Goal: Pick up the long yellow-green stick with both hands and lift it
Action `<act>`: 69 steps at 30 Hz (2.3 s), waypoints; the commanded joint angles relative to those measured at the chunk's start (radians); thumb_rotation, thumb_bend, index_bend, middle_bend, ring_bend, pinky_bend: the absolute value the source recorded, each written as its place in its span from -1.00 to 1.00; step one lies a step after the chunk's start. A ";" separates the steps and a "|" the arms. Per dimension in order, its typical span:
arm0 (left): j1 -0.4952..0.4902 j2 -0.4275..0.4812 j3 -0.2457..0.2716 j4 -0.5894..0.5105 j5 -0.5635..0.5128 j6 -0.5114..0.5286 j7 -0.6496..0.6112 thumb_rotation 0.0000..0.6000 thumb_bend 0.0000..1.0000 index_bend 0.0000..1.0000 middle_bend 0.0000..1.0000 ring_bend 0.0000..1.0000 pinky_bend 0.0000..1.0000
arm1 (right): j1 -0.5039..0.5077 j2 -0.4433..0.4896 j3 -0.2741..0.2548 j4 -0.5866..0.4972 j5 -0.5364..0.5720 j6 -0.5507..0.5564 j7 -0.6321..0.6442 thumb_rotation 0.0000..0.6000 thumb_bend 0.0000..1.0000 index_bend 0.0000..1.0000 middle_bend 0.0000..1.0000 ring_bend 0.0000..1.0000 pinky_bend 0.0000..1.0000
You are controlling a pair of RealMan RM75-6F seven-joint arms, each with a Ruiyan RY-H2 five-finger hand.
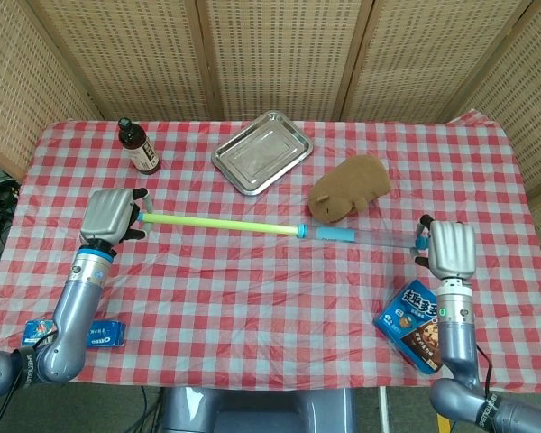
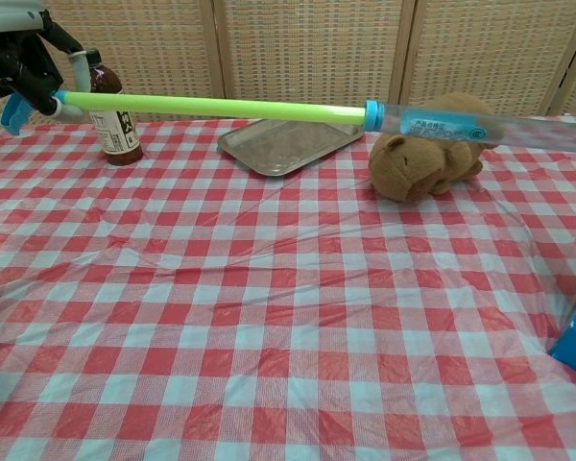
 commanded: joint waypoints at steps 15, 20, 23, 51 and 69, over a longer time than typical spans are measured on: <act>-0.001 0.002 0.013 -0.021 0.012 0.003 -0.001 1.00 0.29 0.71 0.83 0.71 0.49 | 0.013 0.008 -0.014 -0.053 -0.029 0.020 -0.014 1.00 0.02 0.23 1.00 1.00 0.24; -0.011 -0.010 0.018 -0.045 0.004 0.004 0.014 1.00 0.29 0.71 0.83 0.71 0.49 | 0.036 -0.001 -0.007 -0.073 -0.026 0.022 -0.047 1.00 0.01 0.23 1.00 1.00 0.24; -0.018 -0.020 0.019 -0.055 -0.002 0.005 0.024 1.00 0.29 0.71 0.83 0.71 0.49 | 0.044 -0.006 -0.010 -0.084 -0.037 0.025 -0.058 1.00 0.01 0.23 1.00 1.00 0.24; -0.130 -0.214 -0.012 -0.018 -0.078 0.048 0.107 1.00 0.29 0.71 0.83 0.71 0.49 | 0.105 -0.097 -0.064 -0.130 -0.092 0.029 -0.149 1.00 0.01 0.24 1.00 1.00 0.24; -0.142 -0.239 -0.009 -0.006 -0.067 0.031 0.090 1.00 0.29 0.71 0.83 0.71 0.49 | 0.138 -0.157 -0.075 -0.123 -0.100 0.021 -0.191 1.00 0.01 0.24 1.00 1.00 0.24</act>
